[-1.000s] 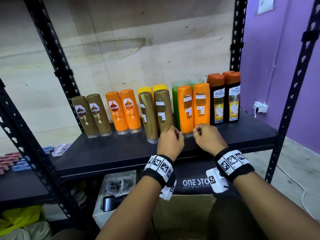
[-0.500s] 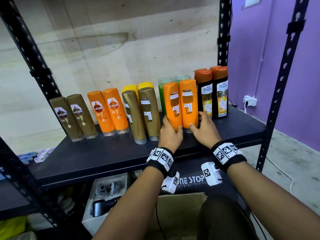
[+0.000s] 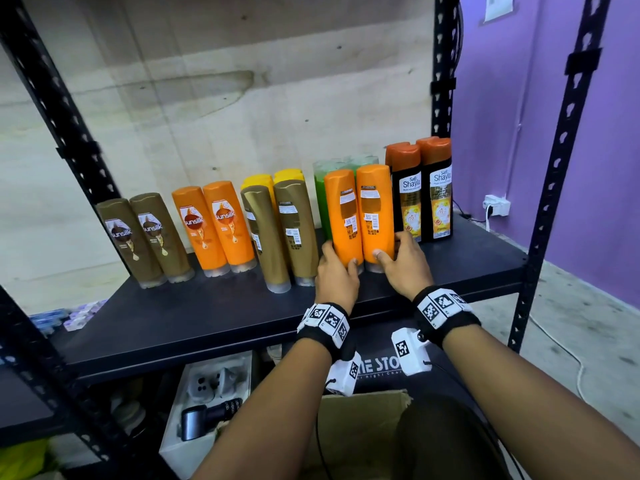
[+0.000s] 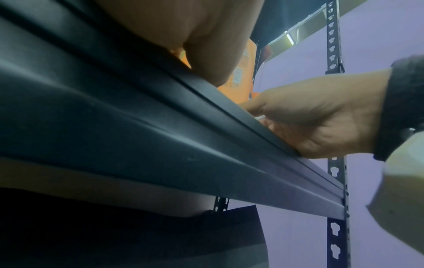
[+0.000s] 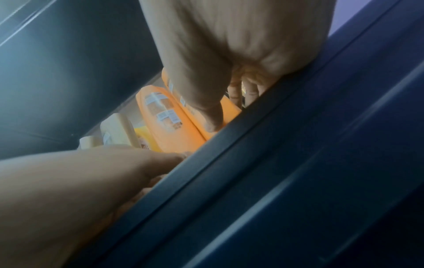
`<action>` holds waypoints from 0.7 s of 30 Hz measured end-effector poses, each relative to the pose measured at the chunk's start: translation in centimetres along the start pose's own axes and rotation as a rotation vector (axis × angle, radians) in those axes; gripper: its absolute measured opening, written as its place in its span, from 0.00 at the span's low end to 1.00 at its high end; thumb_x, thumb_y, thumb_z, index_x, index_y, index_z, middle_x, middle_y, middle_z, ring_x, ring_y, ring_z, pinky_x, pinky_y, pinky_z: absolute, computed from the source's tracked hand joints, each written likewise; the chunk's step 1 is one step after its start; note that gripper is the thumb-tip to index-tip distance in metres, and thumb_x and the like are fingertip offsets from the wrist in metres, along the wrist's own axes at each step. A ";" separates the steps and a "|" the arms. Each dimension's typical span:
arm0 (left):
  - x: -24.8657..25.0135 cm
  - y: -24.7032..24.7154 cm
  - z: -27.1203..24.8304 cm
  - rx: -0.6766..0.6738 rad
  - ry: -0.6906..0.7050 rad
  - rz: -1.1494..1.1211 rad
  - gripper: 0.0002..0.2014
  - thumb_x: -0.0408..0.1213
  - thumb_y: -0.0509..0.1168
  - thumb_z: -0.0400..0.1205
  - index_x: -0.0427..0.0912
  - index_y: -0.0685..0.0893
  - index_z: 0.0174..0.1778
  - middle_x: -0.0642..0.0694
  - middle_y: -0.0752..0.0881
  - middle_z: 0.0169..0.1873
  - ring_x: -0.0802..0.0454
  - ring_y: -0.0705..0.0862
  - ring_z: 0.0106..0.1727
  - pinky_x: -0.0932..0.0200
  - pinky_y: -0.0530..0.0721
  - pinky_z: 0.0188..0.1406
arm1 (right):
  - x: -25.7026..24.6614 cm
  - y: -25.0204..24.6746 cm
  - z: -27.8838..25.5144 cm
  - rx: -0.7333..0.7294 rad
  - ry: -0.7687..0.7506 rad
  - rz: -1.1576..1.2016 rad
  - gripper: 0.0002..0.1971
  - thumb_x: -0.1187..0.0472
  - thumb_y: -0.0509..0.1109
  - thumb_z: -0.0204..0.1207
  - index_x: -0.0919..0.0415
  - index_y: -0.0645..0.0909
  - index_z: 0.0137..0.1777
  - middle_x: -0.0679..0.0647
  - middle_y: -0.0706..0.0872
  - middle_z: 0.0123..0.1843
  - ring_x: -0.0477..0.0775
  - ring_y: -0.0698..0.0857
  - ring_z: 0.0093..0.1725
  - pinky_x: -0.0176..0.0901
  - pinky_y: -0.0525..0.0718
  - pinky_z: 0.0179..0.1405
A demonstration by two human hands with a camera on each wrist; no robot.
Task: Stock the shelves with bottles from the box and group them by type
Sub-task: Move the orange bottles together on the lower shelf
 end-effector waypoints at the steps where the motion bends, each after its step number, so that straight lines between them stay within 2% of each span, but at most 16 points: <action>1: 0.0 -0.1 -0.1 -0.004 0.003 0.004 0.25 0.41 0.65 0.87 0.41 0.65 0.78 0.36 0.81 0.70 0.36 0.82 0.68 0.40 0.83 0.64 | 0.0 -0.1 -0.1 -0.004 -0.001 -0.004 0.26 0.52 0.72 0.82 0.62 0.70 0.73 0.60 0.77 0.73 0.62 0.79 0.70 0.51 0.77 0.62; 11: 0.4 -1.4 -1.9 -0.028 0.032 0.009 0.25 0.41 0.67 0.86 0.41 0.66 0.76 0.37 0.80 0.71 0.37 0.82 0.68 0.44 0.82 0.61 | -0.8 -1.1 -2.5 0.010 -0.012 -0.042 0.25 0.53 0.71 0.83 0.62 0.70 0.76 0.62 0.74 0.74 0.64 0.78 0.71 0.56 0.78 0.66; 21: 0.0 -2.9 -3.8 -0.043 0.036 0.002 0.26 0.44 0.68 0.86 0.44 0.66 0.77 0.39 0.83 0.69 0.39 0.84 0.65 0.45 0.83 0.60 | -0.8 -2.5 -4.6 -0.011 0.008 -0.029 0.29 0.51 0.71 0.83 0.60 0.66 0.78 0.62 0.72 0.74 0.64 0.78 0.71 0.54 0.77 0.66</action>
Point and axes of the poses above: each hand's wrist, its own z-axis towards the middle knuckle, its own y-axis out of the palm, x = y × z, the point moved 3 cm from there along z, towards the middle knuckle
